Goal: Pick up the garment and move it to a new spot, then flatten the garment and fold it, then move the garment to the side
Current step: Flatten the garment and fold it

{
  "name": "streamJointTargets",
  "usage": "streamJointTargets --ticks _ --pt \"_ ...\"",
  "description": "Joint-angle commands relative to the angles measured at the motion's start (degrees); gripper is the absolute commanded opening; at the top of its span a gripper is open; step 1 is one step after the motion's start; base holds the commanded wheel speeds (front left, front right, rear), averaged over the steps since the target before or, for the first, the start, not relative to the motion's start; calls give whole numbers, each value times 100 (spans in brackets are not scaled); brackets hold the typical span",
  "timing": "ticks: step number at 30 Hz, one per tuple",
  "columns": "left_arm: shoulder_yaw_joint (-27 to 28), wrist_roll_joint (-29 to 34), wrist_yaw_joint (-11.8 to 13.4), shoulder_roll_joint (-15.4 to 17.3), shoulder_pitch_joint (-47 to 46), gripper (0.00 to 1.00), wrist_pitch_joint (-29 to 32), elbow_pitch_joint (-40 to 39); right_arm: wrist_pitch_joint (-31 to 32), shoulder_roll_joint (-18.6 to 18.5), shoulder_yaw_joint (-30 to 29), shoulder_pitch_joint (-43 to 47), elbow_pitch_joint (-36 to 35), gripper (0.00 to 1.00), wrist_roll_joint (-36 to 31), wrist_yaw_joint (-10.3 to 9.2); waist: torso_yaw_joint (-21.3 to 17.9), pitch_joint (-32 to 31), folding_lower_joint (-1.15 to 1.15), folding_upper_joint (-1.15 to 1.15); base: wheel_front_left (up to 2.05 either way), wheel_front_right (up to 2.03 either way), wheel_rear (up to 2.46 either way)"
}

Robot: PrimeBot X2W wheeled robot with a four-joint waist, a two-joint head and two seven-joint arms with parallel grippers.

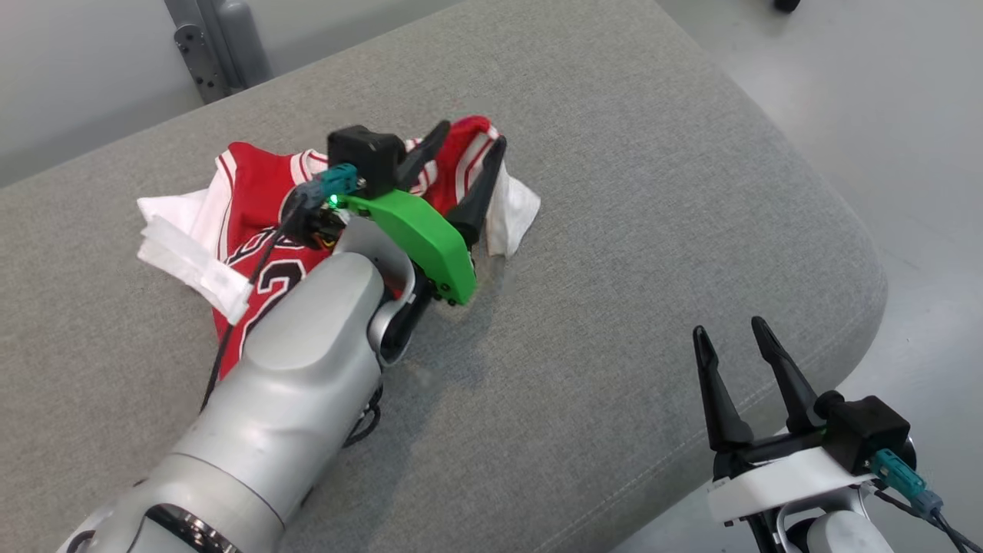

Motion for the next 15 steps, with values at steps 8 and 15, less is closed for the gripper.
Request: streamJointTargets --ticks 8,15 --pt "-152 422 270 -49 821 100 -195 -606 -20 -2 -288 313 -32 100 -56 0 646 -475 0 0 0 0 0" --pt "-315 774 939 237 2090 100 -129 -1413 -20 -4 -574 550 -174 100 -283 0 1176 -786 0 0 0 0 0"
